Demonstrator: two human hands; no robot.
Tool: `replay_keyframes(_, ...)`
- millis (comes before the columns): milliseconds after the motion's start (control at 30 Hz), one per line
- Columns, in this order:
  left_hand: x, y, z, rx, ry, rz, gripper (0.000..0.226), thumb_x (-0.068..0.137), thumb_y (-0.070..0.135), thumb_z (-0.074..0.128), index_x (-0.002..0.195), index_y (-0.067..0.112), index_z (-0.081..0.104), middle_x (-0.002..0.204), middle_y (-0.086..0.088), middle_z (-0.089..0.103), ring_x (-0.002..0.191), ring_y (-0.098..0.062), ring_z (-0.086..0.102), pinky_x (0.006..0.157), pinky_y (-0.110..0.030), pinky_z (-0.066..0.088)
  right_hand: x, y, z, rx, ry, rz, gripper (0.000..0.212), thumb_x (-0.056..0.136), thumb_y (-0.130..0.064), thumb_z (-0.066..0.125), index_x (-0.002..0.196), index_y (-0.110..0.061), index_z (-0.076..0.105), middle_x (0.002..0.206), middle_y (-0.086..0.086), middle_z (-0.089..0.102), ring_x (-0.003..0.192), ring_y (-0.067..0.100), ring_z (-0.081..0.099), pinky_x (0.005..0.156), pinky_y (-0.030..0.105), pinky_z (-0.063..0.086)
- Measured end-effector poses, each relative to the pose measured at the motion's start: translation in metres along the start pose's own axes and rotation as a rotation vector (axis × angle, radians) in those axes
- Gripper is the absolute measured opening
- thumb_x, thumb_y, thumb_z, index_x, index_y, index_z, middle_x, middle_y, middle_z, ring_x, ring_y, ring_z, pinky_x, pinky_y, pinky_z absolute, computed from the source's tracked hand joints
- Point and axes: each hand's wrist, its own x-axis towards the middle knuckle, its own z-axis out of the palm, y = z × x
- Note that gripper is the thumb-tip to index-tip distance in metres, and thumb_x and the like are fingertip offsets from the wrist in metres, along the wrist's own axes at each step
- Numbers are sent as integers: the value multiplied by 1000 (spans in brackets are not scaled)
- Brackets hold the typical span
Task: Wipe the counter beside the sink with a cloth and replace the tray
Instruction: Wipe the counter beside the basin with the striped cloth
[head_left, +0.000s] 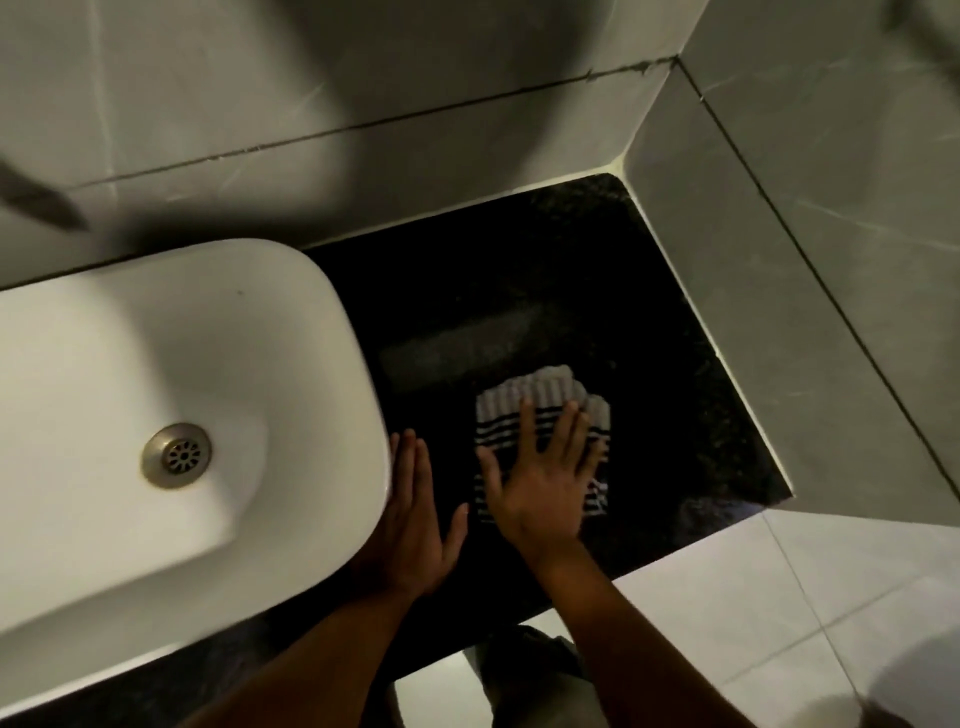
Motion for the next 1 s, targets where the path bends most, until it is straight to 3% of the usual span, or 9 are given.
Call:
replay_keyframes(133, -1, 0, -1, 63, -10, -43, 85, 82, 46, 46, 150, -3, 28, 160, -19, 20, 150, -30, 18, 121, -25, -2, -4, -18, -6, 77, 1, -44, 74, 90, -71, 29, 151, -29, 32, 160, 23, 20, 149, 41, 14, 119, 60, 11)
replay_keyframes(200, -2, 3, -1, 81, 12, -59, 82, 85, 45, 49, 149, -2, 29, 160, -18, 22, 149, -29, 20, 122, -24, -2, -3, -3, -16, 155, 37, -19, 70, 91, -67, 34, 148, -27, 37, 158, 19, 25, 146, 38, 24, 117, 56, 26)
replay_keyframes(400, 29, 53, -17, -66, 104, -275, 58, 86, 45, 46, 129, 8, 55, 136, -13, 52, 125, -31, 47, 107, -40, 40, -1, 25, -45, 361, -116, 331, 98, 73, -63, 68, 146, -10, 30, 138, 19, 46, 123, 38, 49, 98, 47, 48)
replay_keyframes(533, 61, 99, -22, -462, -125, -568, 67, 75, 50, 61, 129, 13, 47, 124, -10, 62, 112, -30, 62, 91, -35, 53, 24, 26, -59, 725, -405, 500, 64, 80, -51, 67, 128, -12, 53, 121, 13, 64, 102, 27, 64, 87, 34, 53)
replay_keyframes(600, 74, 105, -25, -587, -233, -693, 55, 78, 40, 63, 127, 18, 52, 122, -8, 66, 106, -30, 66, 80, -31, 51, 31, 29, -65, 884, -513, 536, 44, 87, -43, 62, 116, -10, 66, 113, 15, 69, 95, 27, 67, 87, 37, 58)
replay_keyframes(667, 84, 105, -33, -588, -274, -657, 39, 82, 34, 57, 120, 24, 62, 121, -6, 68, 104, -29, 67, 75, -27, 46, 31, 32, -72, 1043, -514, 508, 25, 88, -28, 66, 107, -13, 72, 109, 14, 73, 95, 28, 70, 92, 43, 58)
replay_keyframes(800, 91, 100, -76, -685, -165, -511, 38, 84, 41, 57, 120, 29, 60, 120, 2, 66, 108, -21, 65, 85, -27, 47, 38, 38, -113, 1306, -547, 464, 14, 83, -19, 74, 85, -32, 77, 91, 3, 79, 80, 22, 77, 76, 38, 62)
replay_keyframes(900, 85, 87, -130, -871, 21, -425, 34, 83, 44, 62, 113, 27, 58, 108, 2, 69, 102, -21, 66, 87, -30, 51, 50, 9, -153, 1419, -529, 360, 15, 86, -24, 73, 100, -22, 75, 95, 6, 79, 85, 28, 77, 77, 42, 63)
replay_keyframes(1000, 77, 63, -187, -847, 277, -401, 26, 87, 38, 60, 107, 21, 60, 102, -3, 71, 94, -22, 66, 85, -34, 53, 52, -51, -182, 1506, -416, 211, 20, 87, -24, 69, 103, -13, 73, 94, 10, 79, 86, 30, 77, 77, 43, 62)
